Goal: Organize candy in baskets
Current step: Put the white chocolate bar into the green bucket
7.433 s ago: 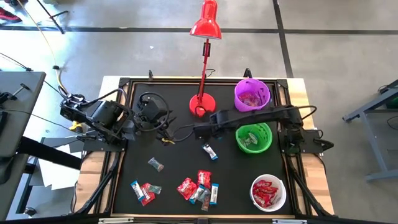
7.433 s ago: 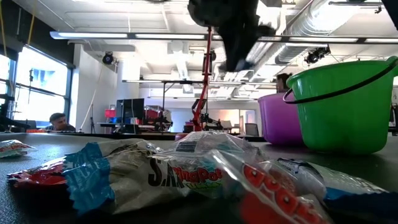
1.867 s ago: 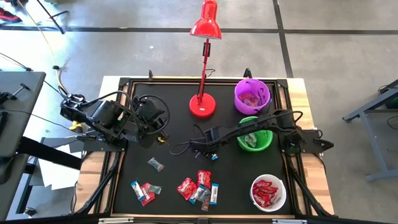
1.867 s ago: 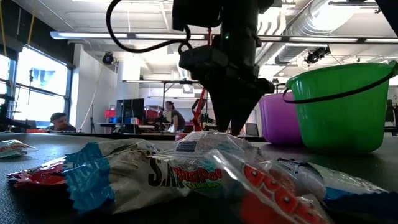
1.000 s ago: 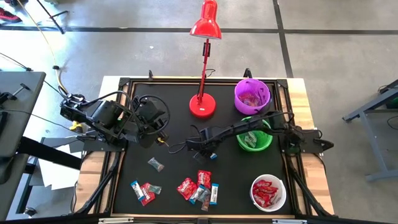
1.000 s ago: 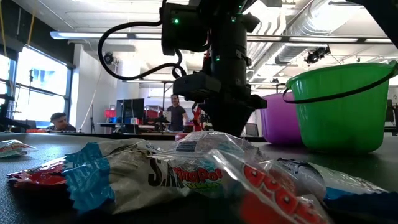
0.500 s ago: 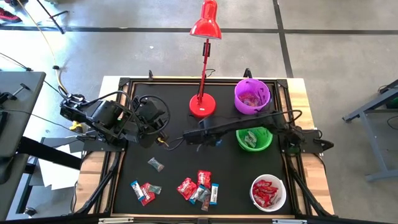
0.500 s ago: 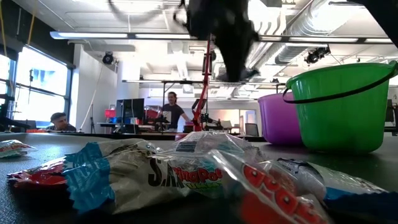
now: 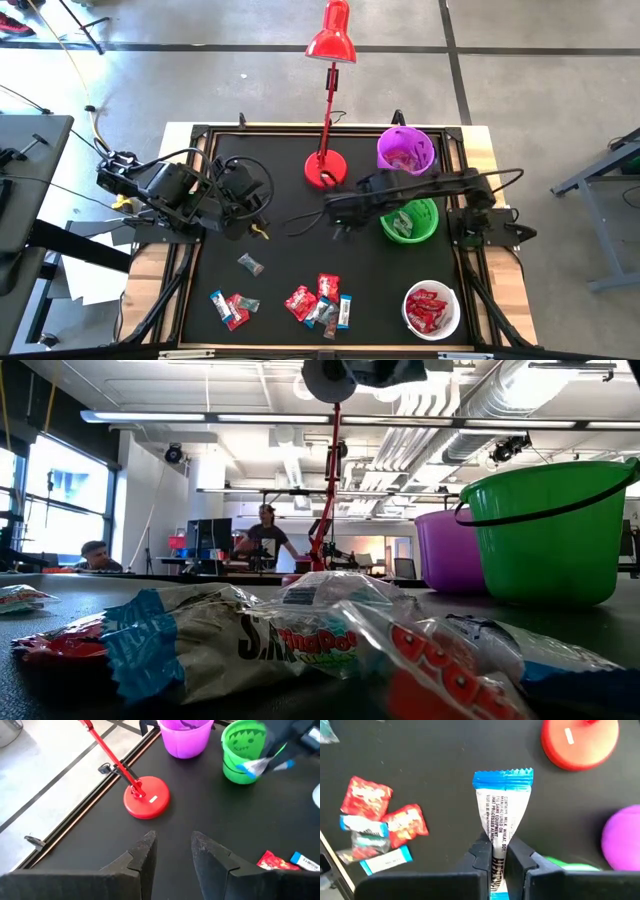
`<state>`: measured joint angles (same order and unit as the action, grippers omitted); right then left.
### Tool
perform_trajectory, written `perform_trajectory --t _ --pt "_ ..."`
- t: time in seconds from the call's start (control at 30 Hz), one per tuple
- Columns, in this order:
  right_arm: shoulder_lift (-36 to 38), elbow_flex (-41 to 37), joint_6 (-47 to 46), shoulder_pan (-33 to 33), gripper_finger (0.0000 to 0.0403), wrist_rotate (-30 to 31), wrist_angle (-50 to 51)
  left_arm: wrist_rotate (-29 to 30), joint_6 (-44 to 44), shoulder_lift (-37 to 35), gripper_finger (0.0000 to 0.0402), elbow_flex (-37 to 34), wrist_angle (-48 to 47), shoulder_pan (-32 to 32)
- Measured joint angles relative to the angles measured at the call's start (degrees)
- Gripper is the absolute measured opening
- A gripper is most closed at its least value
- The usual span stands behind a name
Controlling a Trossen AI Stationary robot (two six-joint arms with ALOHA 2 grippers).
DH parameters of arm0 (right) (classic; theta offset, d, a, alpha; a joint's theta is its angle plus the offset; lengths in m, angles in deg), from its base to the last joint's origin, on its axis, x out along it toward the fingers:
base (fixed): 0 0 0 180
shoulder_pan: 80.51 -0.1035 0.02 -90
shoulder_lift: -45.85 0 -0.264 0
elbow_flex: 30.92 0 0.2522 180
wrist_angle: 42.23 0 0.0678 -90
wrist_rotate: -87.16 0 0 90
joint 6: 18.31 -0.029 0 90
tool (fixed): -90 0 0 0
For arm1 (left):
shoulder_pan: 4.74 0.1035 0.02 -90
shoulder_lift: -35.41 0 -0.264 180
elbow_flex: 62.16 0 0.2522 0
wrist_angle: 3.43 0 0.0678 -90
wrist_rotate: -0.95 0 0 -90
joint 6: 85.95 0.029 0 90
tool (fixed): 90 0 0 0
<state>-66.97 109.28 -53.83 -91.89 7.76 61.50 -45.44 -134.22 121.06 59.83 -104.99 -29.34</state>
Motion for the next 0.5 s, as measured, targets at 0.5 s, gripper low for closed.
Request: perform_trajectory --t 0.5 --pt "19.4 -32.9 -7.5 0.9 0.0019 -0.3 0.1 0.9 4.3 0.0 0.0108 0.0 -2.2 0.2"
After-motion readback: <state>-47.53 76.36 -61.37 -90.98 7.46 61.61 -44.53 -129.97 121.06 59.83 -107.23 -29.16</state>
